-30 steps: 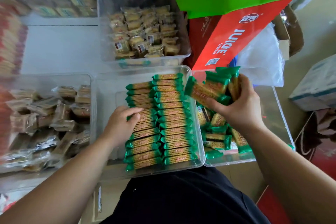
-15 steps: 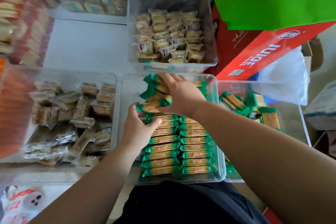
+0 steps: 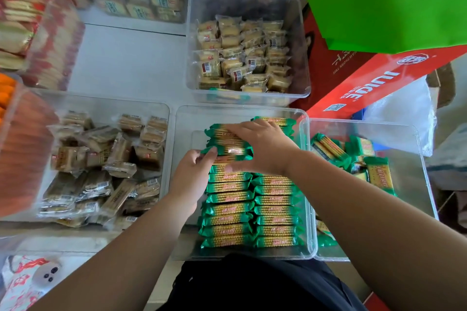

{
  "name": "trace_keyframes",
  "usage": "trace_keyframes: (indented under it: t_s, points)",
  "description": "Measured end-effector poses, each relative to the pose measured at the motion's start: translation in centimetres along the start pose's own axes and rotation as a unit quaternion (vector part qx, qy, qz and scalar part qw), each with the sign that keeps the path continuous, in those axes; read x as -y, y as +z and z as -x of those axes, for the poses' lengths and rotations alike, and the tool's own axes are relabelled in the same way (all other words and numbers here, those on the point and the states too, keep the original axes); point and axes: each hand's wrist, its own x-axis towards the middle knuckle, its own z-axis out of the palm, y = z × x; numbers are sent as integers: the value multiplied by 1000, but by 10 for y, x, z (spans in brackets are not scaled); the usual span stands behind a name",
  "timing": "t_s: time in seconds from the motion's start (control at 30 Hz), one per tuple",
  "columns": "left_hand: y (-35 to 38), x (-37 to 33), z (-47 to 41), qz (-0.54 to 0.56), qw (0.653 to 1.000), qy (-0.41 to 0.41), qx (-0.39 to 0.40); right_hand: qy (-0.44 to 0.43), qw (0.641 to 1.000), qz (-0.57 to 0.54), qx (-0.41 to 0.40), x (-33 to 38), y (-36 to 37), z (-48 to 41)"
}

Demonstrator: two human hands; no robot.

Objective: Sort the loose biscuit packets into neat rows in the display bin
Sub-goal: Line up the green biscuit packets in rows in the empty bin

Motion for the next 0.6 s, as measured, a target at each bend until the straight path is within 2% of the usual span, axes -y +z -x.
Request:
trace_keyframes:
  t_s: [0.13,0.27,0.4,0.5,0.6]
  points:
    - [-2,6,0,18,999,-8,37,29,995,-77,-47,-3,8,6]
    - [0,8,-1,3,1000,1,21,50,994,-33,-89,-6,13,6]
    - [4,-1,0,46,999,-12,-8,52,996,6,-69,-5,8,-5]
    - [4,-6,-3,45,998,31,-29,53,997,14,-53,-4,5,-7]
    - [5,-6,-9,-42,995,93,-26,49,998,16,-45,-8,4,-2]
